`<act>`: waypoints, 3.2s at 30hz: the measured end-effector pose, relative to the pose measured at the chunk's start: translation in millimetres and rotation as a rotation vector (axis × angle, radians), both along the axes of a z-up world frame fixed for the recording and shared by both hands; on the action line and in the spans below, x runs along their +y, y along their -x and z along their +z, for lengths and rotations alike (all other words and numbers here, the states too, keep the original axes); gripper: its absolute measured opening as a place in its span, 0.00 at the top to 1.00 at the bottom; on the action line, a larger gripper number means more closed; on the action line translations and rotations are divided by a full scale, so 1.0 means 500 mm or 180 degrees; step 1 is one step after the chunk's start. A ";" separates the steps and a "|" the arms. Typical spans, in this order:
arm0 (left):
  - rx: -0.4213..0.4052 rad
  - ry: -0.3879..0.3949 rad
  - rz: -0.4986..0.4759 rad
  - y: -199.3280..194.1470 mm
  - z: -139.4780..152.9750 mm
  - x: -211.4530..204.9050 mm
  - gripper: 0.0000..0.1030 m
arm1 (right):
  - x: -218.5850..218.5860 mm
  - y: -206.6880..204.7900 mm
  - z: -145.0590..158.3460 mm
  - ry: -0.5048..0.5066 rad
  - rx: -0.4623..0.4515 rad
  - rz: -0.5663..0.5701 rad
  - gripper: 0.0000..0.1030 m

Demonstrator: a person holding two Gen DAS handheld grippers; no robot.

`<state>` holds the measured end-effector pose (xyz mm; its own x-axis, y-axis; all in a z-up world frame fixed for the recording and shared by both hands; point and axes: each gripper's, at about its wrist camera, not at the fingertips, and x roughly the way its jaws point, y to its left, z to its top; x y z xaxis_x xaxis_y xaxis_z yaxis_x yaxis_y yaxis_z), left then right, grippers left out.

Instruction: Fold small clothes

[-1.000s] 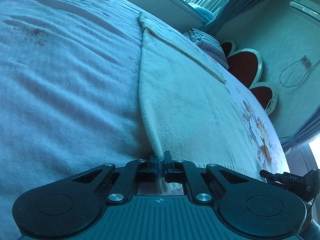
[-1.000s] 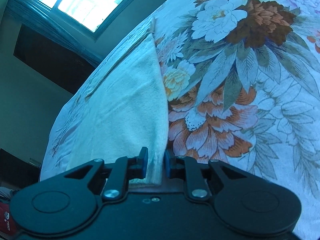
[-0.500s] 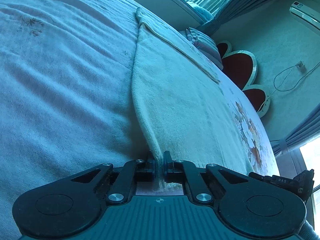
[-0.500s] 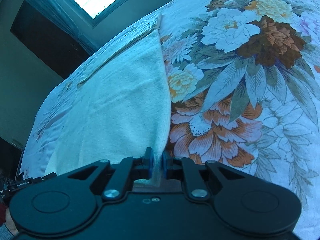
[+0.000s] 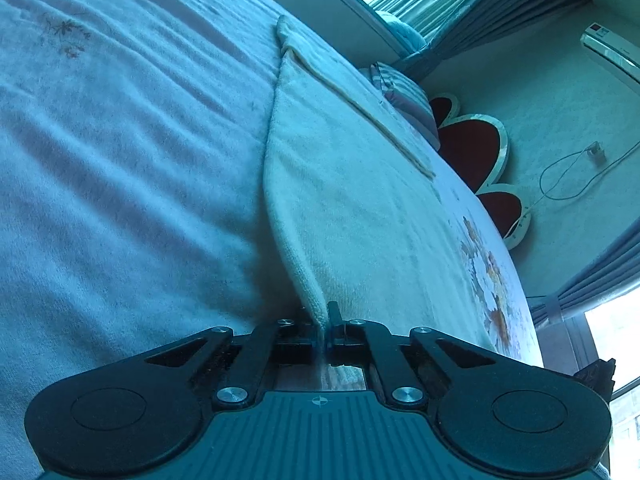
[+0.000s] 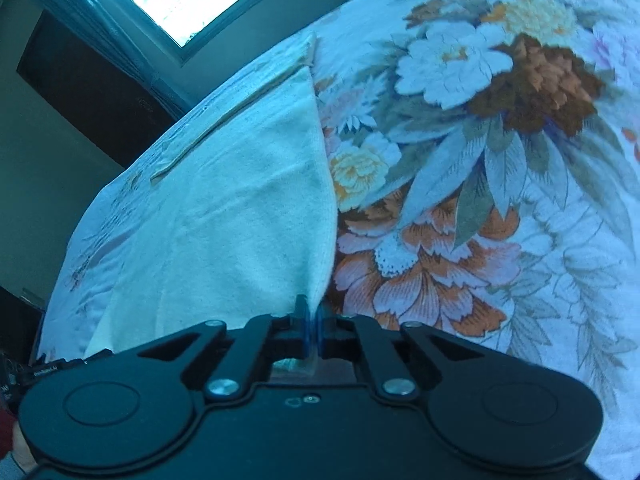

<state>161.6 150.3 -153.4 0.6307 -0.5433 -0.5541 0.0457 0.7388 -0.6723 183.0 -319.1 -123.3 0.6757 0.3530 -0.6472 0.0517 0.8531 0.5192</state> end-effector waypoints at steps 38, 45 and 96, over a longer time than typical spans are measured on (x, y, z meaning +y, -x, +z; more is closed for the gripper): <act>-0.0405 0.0205 0.0526 -0.715 0.132 0.010 0.97 | -0.064 -0.722 0.152 -0.0544 -0.0478 0.0107 0.96; -0.0098 0.0205 0.0540 -0.847 0.055 0.005 0.96 | -0.083 -0.845 0.050 -0.0740 -0.0169 0.0000 0.95; -0.0738 -0.0884 -0.0051 -0.984 0.050 -0.026 0.97 | -0.043 -0.973 0.046 0.0304 -0.0734 0.0613 0.95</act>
<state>653.6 137.5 -128.3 0.7495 -0.4029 -0.5253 0.1865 0.8898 -0.4164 669.5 -340.8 -100.2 0.7351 0.4336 -0.5211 -0.2252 0.8813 0.4155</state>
